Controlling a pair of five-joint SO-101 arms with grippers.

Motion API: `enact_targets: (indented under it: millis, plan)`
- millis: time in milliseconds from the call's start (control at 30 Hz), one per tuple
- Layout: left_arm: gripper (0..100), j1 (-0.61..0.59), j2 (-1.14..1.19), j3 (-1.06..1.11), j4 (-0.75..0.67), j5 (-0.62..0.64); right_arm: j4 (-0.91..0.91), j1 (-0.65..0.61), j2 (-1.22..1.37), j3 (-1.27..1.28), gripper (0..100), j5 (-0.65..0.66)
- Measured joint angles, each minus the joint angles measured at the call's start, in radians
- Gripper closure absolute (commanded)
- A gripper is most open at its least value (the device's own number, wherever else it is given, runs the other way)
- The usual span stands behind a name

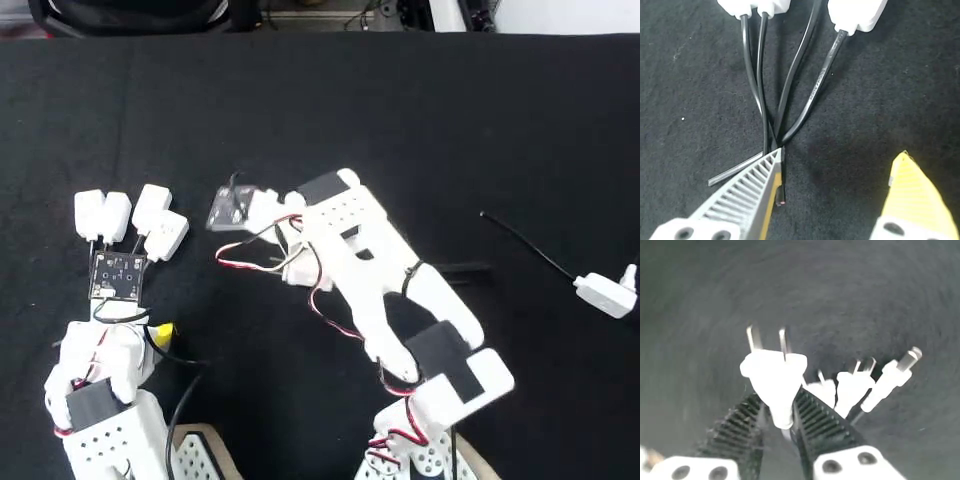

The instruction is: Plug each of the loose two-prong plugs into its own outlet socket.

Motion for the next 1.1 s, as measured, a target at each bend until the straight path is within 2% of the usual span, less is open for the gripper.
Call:
enact_targets:
  millis: [133, 233, 333, 500, 633, 700, 900, 1100]
  plan:
    - [67, 0.000, 0.000, 0.000, 0.000, 0.000, 0.041, 0.015, 0.009, -0.061, 98.6, 0.259]
    - [67, 0.000, 0.000, 0.000, 0.000, 0.000, -0.029, 0.029, 0.064, -0.081, 98.2, 0.316]
    - [67, 0.000, 0.000, 0.000, 0.000, 0.000, -0.074, 0.029, 0.143, -0.083, 97.5, 0.333]
    - [67, 0.000, 0.000, 0.000, 0.000, 0.000, -0.040, 0.017, 0.173, -0.083, 83.2, 0.333]
    - [67, 0.000, 0.000, 0.000, 0.000, -0.005, -0.026, 0.018, 0.149, -0.083, 74.0, 0.245]
    - [67, 0.000, 0.000, 0.000, 0.000, -0.025, -0.026, 0.018, 0.109, -0.083, 73.0, 0.210]
    - [67, 0.000, 0.000, 0.000, 0.000, -0.034, 0.081, -0.026, -0.057, -0.083, 79.3, 0.193]
    - [67, 0.000, 0.000, 0.000, 0.000, -0.035, 0.301, -0.060, -0.201, -0.078, 98.8, 0.147]
